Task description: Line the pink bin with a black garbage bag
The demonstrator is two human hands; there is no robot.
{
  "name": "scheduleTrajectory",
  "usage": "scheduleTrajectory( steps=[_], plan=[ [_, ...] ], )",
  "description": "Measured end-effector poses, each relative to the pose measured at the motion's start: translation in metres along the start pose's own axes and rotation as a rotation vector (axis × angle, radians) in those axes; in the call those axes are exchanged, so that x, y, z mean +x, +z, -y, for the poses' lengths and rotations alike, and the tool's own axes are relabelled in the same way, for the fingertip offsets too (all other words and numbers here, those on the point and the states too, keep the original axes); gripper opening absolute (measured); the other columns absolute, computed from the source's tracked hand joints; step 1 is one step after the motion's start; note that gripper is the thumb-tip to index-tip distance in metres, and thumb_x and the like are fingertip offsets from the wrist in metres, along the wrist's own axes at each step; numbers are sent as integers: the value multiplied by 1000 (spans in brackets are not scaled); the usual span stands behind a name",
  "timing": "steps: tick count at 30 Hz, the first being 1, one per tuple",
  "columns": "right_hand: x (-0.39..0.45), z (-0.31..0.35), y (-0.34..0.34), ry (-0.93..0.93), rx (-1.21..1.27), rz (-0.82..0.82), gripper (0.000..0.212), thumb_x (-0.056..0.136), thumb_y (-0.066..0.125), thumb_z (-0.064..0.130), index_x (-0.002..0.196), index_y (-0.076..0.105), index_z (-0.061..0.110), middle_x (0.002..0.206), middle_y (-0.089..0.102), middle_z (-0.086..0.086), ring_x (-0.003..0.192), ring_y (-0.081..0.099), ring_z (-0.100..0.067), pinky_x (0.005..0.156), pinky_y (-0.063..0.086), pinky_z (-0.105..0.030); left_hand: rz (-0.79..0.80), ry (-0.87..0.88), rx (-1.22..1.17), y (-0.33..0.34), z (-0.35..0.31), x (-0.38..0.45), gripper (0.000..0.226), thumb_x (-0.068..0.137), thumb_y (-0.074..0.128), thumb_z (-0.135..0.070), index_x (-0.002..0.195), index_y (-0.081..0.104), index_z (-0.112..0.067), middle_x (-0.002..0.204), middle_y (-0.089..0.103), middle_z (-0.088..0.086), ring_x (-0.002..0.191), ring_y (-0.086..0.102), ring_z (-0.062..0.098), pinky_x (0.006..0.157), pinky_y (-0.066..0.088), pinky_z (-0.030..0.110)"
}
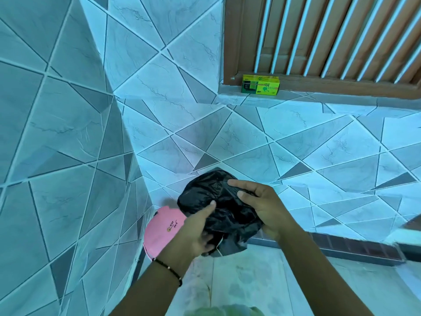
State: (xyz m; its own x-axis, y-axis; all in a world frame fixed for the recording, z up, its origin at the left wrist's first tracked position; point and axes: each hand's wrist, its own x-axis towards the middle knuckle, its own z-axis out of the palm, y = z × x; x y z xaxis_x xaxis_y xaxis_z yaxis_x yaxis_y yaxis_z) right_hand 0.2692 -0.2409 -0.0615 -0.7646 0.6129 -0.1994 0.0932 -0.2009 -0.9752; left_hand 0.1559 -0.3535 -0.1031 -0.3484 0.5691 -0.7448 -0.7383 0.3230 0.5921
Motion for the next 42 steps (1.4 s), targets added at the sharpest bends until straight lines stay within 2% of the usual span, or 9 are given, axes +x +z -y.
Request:
scheduleTrajectory(
  steps=[3,6,10,15,22,28,35,38,42],
  plan=[
    [0,-1,3,44,0,-38,28,88,58,-1,106,71,16,103,73,-8,91,71,-21,74,57,-29,43,115,-195,2,-4,13,37,87,61,-14,122,53,-4,109,66,15,88,63,27,55,57,29],
    [4,-7,-12,110,-216,-214,38,81,62,-8,108,69,17,108,70,-8,88,69,-22,77,58,-33,-37,296,-265,-8,-24,13,27,89,43,8,104,55,-12,91,63,11,72,60,21,44,55,24],
    [5,-15,-32,119,-530,-343,60,72,45,-16,103,72,29,100,69,-6,46,55,-10,41,43,-20,-58,482,-27,-19,-49,-4,43,85,35,14,85,67,-14,83,67,8,67,63,20,52,55,22],
    [10,-19,-34,198,-744,-230,57,78,37,-12,69,72,32,79,68,-3,47,50,-14,42,37,-20,-130,648,357,-26,-62,-20,49,85,36,12,90,72,-21,96,71,9,75,67,19,55,55,19],
    [12,-39,-55,376,-1260,-319,16,79,54,9,89,65,6,85,65,-11,83,64,-30,69,49,-31,-411,923,852,-54,-82,-39,19,83,63,-9,94,73,-21,95,73,2,87,64,15,85,49,26],
    [17,-29,-66,145,-815,-472,21,82,58,18,74,66,0,76,67,-19,70,65,-36,68,53,-38,-629,798,1480,-71,-84,-34,55,82,64,-43,131,50,-24,130,55,3,116,55,27,90,46,37],
    [14,1,-23,-162,-234,-416,27,84,55,-4,73,65,18,75,64,-7,72,57,-20,69,45,-28,-742,573,1685,-58,-62,-13,56,77,63,-53,119,54,-17,127,48,12,121,42,36,97,39,42],
    [12,11,-1,-206,-316,-194,32,87,52,-4,71,68,19,73,68,3,66,62,-5,68,47,-16,-553,986,1408,-34,-50,-3,66,72,73,-43,125,46,-13,133,45,11,126,39,31,101,36,40],
    [9,17,16,-166,-290,216,32,90,49,-5,78,71,15,76,71,1,74,65,-12,76,51,-22,-144,1094,1057,-6,-47,8,95,71,67,-30,148,12,-19,155,20,4,142,21,21,116,23,38]
  ],
)
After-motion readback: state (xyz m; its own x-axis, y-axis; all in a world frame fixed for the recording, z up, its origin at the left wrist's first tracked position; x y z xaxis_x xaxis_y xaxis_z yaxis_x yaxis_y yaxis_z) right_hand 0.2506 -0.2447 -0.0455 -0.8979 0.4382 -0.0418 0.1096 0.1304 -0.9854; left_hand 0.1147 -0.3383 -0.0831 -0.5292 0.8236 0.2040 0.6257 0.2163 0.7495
